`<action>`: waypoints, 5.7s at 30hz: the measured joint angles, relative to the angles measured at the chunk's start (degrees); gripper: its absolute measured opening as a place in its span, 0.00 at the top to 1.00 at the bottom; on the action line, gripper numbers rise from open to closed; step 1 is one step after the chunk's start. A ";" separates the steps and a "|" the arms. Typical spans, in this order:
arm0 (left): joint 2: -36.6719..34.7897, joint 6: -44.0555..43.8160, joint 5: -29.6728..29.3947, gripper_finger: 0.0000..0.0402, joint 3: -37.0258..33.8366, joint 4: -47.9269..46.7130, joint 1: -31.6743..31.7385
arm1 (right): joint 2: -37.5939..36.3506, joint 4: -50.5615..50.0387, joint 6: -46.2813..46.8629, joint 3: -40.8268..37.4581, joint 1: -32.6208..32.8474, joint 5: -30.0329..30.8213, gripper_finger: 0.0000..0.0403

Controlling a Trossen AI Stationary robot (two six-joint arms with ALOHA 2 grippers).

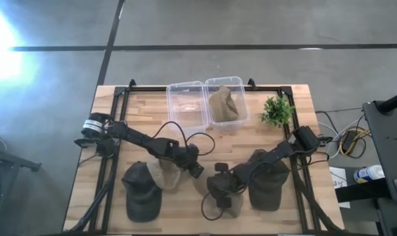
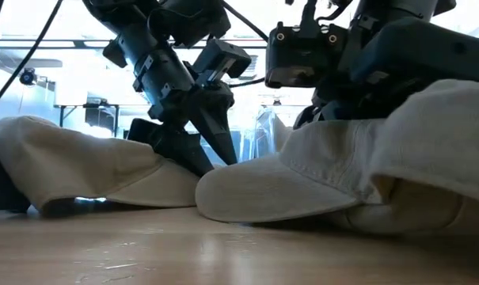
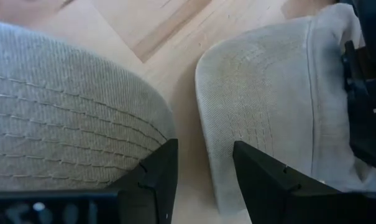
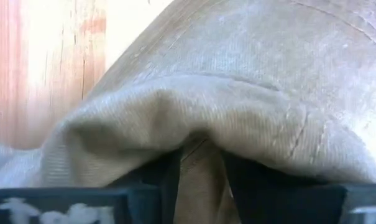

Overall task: Pick and place caps into container
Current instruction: Put the right brown cap into the right transparent container, then put the brown cap into the right transparent container

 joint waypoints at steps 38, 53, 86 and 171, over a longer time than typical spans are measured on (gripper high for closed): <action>-3.85 -2.29 6.41 0.97 0.11 8.29 -0.35 | -12.71 -6.93 5.63 0.10 -2.09 6.54 0.70; -21.68 -2.48 -26.79 0.99 2.33 16.35 0.11 | -44.12 -32.28 28.30 0.09 4.01 42.50 0.70; 13.40 -1.09 -6.35 0.98 47.70 -23.80 28.35 | -44.72 -48.64 47.01 -1.89 6.39 41.92 0.70; 4.53 25.65 -13.22 0.60 6.61 -13.73 -12.11 | -43.10 20.56 50.53 -35.16 -1.28 13.68 0.70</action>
